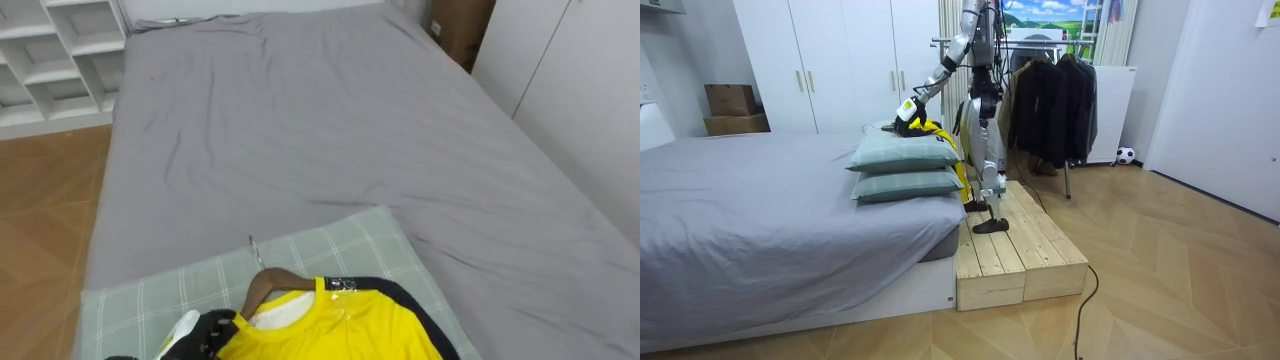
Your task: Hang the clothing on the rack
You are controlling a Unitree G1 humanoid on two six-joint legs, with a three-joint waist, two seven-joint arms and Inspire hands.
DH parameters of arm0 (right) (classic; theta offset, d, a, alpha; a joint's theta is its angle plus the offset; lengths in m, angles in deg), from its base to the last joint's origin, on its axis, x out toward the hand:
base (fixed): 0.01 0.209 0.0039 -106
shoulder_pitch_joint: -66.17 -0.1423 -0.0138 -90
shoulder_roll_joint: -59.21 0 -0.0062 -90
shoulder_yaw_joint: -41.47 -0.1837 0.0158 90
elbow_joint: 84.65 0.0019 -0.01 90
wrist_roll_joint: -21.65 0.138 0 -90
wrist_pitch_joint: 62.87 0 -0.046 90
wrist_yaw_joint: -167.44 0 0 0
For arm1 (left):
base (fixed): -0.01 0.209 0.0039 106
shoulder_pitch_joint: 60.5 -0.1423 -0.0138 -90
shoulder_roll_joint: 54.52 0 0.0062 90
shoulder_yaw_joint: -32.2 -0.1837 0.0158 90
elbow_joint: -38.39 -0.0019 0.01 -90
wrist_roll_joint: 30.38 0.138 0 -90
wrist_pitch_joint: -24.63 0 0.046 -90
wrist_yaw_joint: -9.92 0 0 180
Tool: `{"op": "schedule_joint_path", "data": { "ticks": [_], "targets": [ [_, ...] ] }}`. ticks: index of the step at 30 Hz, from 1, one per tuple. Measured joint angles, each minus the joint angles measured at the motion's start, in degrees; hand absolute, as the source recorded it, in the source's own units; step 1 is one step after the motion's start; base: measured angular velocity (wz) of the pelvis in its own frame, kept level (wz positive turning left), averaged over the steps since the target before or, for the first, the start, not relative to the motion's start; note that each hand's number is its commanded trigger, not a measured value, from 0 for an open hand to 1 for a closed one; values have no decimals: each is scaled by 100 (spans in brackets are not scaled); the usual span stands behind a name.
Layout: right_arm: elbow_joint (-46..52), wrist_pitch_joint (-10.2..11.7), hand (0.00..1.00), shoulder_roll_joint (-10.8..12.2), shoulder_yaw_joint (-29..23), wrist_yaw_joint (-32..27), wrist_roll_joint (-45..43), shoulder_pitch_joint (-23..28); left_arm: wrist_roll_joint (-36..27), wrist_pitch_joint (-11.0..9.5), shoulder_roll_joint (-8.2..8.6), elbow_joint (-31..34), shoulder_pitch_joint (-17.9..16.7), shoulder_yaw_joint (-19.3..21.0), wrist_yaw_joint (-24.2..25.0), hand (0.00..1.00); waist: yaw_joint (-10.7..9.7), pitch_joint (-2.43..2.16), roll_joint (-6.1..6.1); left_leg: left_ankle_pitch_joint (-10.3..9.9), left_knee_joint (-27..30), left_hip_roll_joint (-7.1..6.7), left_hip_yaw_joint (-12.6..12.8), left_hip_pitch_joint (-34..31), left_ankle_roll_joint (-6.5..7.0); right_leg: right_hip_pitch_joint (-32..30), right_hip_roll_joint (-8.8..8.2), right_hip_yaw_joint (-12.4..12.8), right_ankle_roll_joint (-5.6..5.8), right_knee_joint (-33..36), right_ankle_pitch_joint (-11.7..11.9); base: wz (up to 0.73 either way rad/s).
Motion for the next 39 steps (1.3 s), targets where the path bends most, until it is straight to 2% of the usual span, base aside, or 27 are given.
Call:
{"op": "schedule_joint_path", "data": {
  "ticks": [12,25,30,39],
  "targets": [
    [5,-3,0,2,2,0,-2,-13,-12,-4,30,-7,-1,-108,127,100,-1,12,-31,0,-8,-27,1,-3,0,-6,-34,-17,30,-18,-18,0],
    [5,-7,0,2,11,-12,-7,-19,-292,-8,83,-21,1,-103,162,100,5,19,-41,0,-23,-33,21,-35,1,-21,-38,21,40,-24,-26,0],
    [-11,-7,0,2,11,-12,4,-24,-470,-7,106,-16,1,-100,176,100,16,19,-40,0,-23,-31,126,-33,1,-21,-44,36,43,-26,-27,0],
    [34,-1,0,-5,-35,-11,-38,-10,-673,-7,104,-1,0,-102,211,100,11,15,18,0,-22,-32,147,-2,1,10,-57,-23,46,-32,-29,0]
  ]
}}
